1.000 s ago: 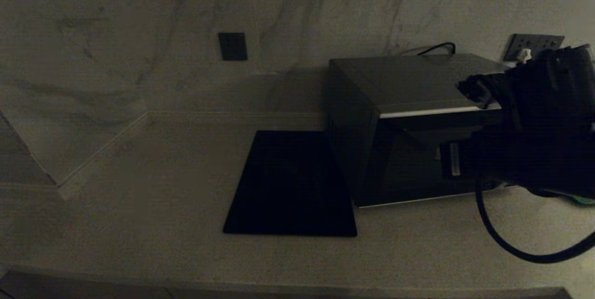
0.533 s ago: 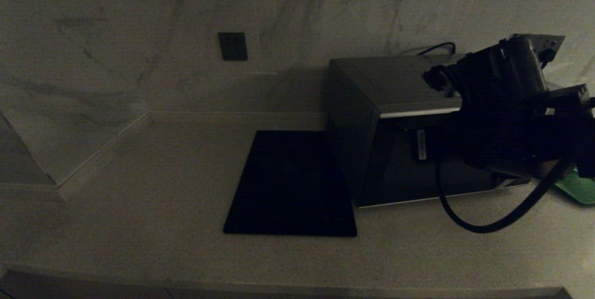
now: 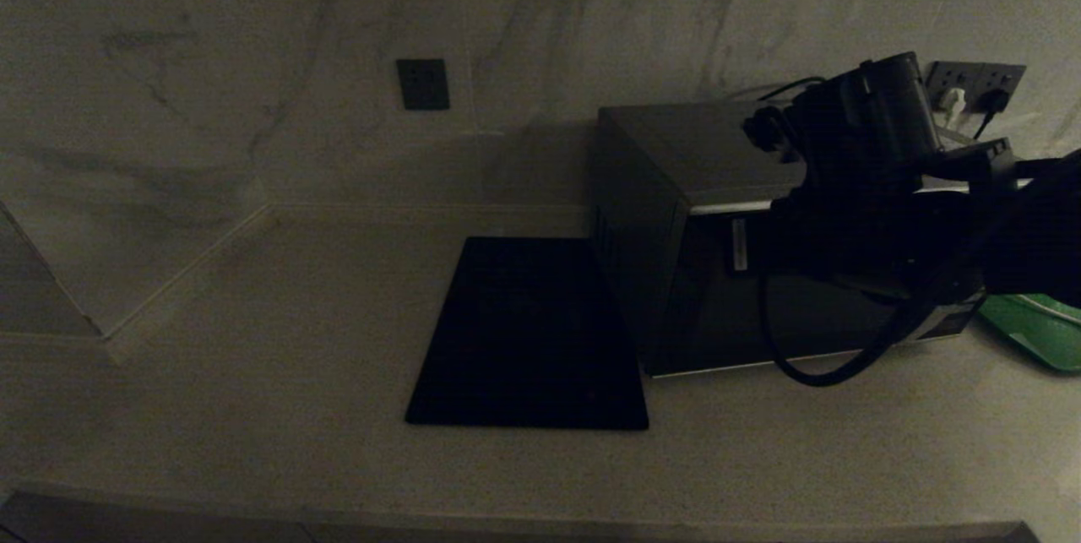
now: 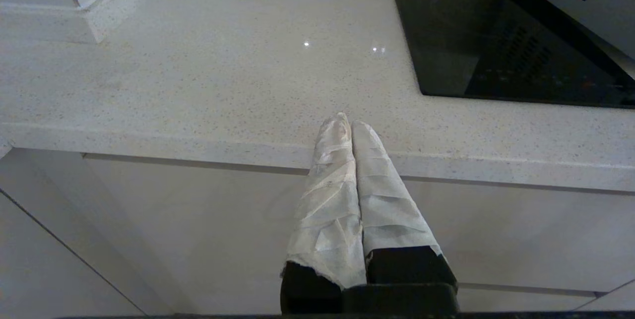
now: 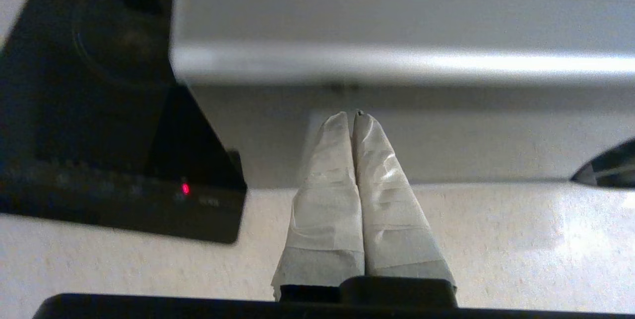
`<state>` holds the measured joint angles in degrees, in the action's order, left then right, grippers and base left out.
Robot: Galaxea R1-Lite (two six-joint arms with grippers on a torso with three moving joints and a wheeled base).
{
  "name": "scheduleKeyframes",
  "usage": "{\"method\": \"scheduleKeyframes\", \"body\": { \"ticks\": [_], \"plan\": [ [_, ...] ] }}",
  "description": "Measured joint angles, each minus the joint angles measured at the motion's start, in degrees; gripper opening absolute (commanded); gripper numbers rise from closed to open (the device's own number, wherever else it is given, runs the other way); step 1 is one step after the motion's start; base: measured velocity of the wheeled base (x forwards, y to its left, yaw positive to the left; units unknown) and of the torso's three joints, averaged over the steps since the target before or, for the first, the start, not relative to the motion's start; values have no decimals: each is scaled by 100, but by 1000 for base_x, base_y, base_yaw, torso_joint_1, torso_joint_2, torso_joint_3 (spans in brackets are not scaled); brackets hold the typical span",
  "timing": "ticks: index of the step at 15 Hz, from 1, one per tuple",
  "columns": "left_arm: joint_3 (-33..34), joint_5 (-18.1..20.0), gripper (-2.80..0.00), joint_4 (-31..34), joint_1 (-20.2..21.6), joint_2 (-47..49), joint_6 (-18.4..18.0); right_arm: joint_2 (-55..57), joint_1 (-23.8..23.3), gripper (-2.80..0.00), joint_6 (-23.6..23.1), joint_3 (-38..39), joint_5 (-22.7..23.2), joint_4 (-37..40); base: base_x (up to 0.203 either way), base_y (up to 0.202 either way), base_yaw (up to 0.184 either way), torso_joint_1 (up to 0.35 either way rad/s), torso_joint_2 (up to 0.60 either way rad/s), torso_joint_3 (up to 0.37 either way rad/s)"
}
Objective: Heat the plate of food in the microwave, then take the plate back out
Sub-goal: Close the microwave oven
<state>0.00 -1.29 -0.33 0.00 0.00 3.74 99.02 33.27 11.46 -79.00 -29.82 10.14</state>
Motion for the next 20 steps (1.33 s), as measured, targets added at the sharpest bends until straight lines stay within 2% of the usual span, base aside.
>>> {"method": "scheduleKeyframes", "body": {
  "ticks": [4,9,13,17,19,20],
  "plan": [
    [0,0,-280,2,0,0,0,323,22,-280,-11,-544,-124,-55,0,0,0,0,0,0],
    [0,0,-280,2,0,0,0,740,29,-280,-280,-501,-426,-1117,0,0,0,0,0,0],
    [0,-2,-280,0,-2,0,2,709,22,-280,-273,-459,-538,-1076,0,0,0,0,0,0],
    [0,-2,-280,1,-4,0,2,15,-150,-280,-280,-306,-568,-836,0,0,0,0,0,0],
    [0,0,-280,2,0,0,0,-486,-345,-280,-282,-270,-540,-464,0,0,0,0,0,0],
    [0,2,-280,0,0,0,-3,-745,-601,-280,-284,-273,-495,-248,0,0,0,0,0,0]
  ]
}}
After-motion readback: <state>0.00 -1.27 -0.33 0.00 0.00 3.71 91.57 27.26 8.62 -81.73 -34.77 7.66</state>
